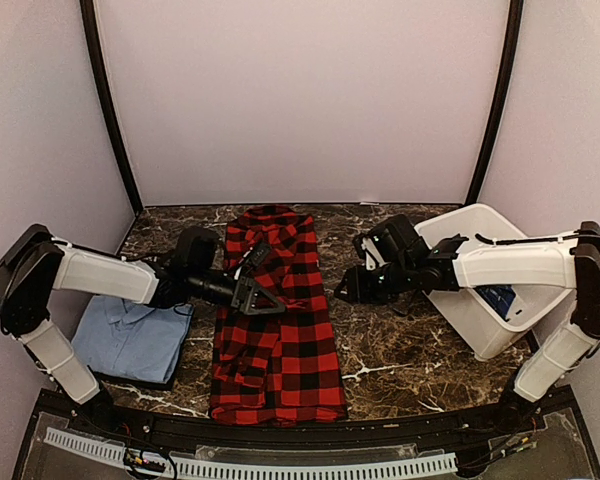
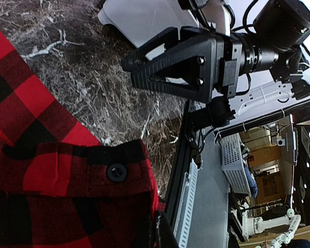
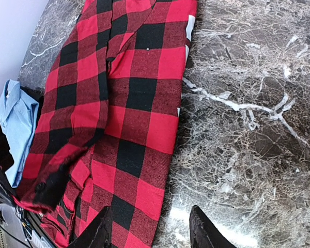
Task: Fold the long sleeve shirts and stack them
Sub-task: Place the rectangle-folded shirt at the center of the board, then smooth out the rectangle-folded shirt at the center of the board.
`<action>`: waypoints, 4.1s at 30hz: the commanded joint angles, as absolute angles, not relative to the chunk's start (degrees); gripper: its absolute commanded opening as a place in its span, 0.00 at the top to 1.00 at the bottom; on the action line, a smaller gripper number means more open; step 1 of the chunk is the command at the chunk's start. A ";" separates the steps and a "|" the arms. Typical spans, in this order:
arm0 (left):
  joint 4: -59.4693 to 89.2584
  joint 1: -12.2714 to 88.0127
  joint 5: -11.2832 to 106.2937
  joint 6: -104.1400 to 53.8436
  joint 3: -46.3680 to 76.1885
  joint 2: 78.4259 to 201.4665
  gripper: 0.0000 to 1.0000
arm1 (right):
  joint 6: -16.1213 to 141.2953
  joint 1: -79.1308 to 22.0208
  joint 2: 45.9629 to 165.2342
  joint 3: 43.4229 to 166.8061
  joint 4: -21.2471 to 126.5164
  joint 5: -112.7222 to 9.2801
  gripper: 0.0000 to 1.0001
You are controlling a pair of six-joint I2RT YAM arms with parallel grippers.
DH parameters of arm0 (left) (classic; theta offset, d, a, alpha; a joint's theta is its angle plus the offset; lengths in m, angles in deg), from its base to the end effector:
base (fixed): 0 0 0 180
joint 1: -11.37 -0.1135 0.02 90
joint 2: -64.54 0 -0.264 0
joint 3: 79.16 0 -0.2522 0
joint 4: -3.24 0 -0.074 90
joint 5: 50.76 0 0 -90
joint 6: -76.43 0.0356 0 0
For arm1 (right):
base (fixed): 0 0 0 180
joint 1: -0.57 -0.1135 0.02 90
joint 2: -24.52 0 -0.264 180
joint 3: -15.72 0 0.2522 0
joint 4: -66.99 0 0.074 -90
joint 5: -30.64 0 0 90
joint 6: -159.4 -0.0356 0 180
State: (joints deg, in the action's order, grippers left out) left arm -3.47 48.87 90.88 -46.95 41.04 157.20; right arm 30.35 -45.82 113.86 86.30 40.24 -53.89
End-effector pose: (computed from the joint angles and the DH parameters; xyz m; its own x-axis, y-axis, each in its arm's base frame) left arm 0.2451 -0.2233 0.1980 -0.8071 0.1889 -0.5594 0.5894 0.2009 -0.7824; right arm 0.2269 0.2431 0.2183 -0.8652 0.0010 -0.5014 -0.2855 0.8211 0.4943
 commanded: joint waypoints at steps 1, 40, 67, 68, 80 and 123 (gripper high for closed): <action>-9.95 51.51 91.13 -48.24 43.99 153.81 1.00 | 30.34 -45.48 113.60 85.13 42.75 -52.67 0.52; -8.21 61.68 86.42 -45.76 43.91 159.61 0.62 | 27.13 -56.29 114.04 81.39 43.25 -51.54 0.52; 12.55 51.80 53.67 -57.93 49.68 146.08 0.70 | 24.05 -65.36 125.84 83.95 45.72 -49.11 0.68; 12.81 51.80 53.95 -58.12 49.97 145.88 0.70 | 24.05 -65.49 126.08 84.08 45.68 -49.02 0.69; 14.94 51.79 56.24 -57.99 53.46 144.48 0.75 | 23.47 -65.97 125.32 86.87 41.15 -51.05 0.98; 21.68 51.59 57.96 -56.65 48.67 143.08 0.78 | 20.25 -68.95 116.08 87.59 29.13 -63.87 0.64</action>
State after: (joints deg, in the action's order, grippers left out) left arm 16.88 51.86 57.66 -57.62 47.92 146.32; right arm 19.40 -68.81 117.88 84.51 29.68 -60.49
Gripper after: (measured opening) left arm 0.221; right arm 0.356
